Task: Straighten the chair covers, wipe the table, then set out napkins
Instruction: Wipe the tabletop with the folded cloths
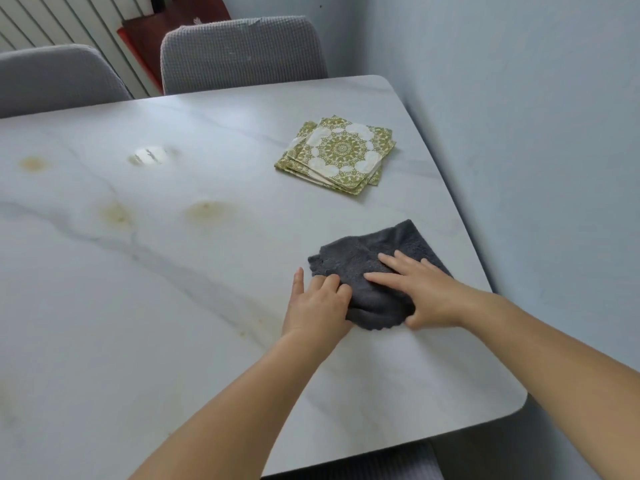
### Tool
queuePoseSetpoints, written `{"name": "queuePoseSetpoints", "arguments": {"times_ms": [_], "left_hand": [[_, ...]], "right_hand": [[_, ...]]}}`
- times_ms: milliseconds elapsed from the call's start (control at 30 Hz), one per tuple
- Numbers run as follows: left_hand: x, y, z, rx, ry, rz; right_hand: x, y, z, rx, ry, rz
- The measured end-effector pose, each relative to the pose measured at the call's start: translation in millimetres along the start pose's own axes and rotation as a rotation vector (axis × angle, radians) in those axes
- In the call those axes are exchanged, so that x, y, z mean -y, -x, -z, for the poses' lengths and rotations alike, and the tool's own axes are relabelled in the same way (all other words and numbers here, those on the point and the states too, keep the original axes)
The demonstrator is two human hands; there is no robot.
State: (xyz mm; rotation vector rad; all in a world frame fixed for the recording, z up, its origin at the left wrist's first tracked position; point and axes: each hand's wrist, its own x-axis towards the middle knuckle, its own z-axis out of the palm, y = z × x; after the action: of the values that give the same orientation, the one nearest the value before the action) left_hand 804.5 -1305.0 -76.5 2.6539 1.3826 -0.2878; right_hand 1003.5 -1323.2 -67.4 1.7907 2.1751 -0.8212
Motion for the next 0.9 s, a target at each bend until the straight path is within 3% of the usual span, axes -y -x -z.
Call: {"name": "queuePoseSetpoints", "arguments": {"times_ms": [133, 233, 367, 433, 633, 700, 767, 833, 900], "left_hand": [[-7, 17, -1, 0.027, -0.099, -0.06], [-5, 31, 6, 0.059, -0.011, -0.067], [20, 49, 36, 0.216, 0.552, 0.007], [31, 51, 53, 0.187, 0.739, 0.038], [52, 36, 64, 0.003, 0.964, 0.265], [55, 35, 56, -0.038, 0.912, 0.373], [54, 39, 48, -0.071, 0.698, 0.362], [49, 43, 39, -0.124, 0.534, 0.217], [38, 43, 28, -0.061, 0.33, 0.027]], "right_hand": [[7, 24, -11, -0.152, 0.067, -0.038], [27, 35, -19, -0.18, 0.146, -0.005], [41, 57, 7, 0.041, -0.156, -0.044], [45, 64, 29, 0.084, -0.289, -0.076], [50, 50, 64, -0.22, -0.379, -0.147], [52, 39, 59, -0.325, -0.164, -0.189], [55, 33, 47, -0.387, -0.017, -0.195], [58, 31, 31, -0.401, -0.002, -0.168], [60, 32, 14, -0.35, 0.008, -0.141]]}}
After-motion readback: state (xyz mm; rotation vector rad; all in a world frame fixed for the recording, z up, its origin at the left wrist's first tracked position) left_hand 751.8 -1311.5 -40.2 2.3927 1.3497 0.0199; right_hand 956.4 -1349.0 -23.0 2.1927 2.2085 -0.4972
